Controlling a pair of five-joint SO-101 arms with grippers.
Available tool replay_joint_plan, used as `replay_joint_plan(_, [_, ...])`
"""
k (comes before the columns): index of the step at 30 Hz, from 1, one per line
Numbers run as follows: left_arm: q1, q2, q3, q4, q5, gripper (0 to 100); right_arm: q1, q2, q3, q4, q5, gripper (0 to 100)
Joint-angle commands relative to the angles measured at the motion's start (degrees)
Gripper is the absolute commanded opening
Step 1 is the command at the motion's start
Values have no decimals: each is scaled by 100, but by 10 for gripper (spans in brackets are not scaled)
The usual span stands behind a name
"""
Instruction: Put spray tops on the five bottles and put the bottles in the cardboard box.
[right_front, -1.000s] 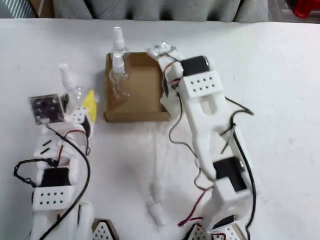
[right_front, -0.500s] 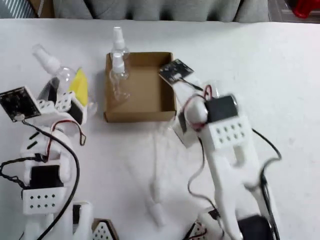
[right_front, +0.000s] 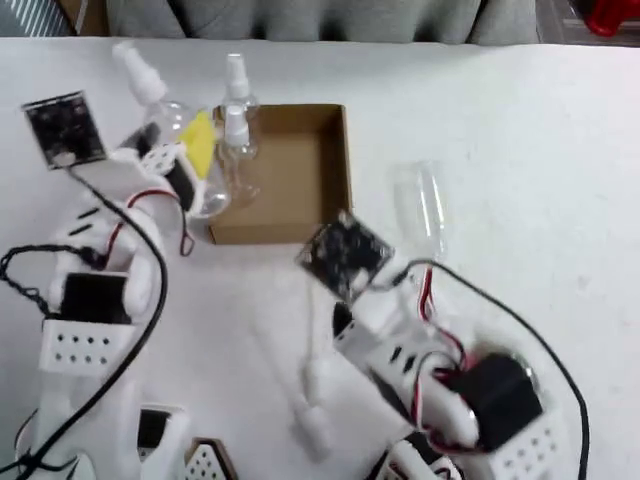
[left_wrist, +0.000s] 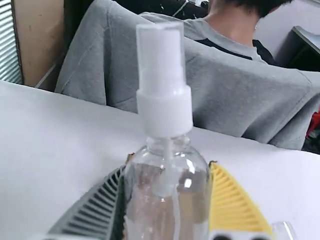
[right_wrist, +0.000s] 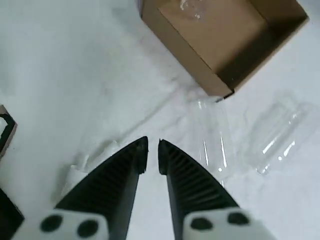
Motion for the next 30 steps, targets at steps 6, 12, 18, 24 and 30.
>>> replay_joint_plan(6, [822, -505, -44, 176, 44, 21, -875, -1411, 2435, -3046, -9, 16])
replay_joint_plan(12, [831, -1103, 308, 193, 26, 21, -1253, -1719, 3490, -4549, -44, 16])
replay_joint_plan(18, [831, -1156, 668, 193, 18, 20, -1921, -1727, 4176, -5578, -993, 16])
replay_joint_plan(24, [831, -1165, 949, 193, 0, 23, -1895, -1727, 4492, -6352, -1530, 16])
replay_joint_plan(30, [1156, -1701, 1301, 316, -747, 21, -1446, -1727, 5257, -7635, -1538, 16])
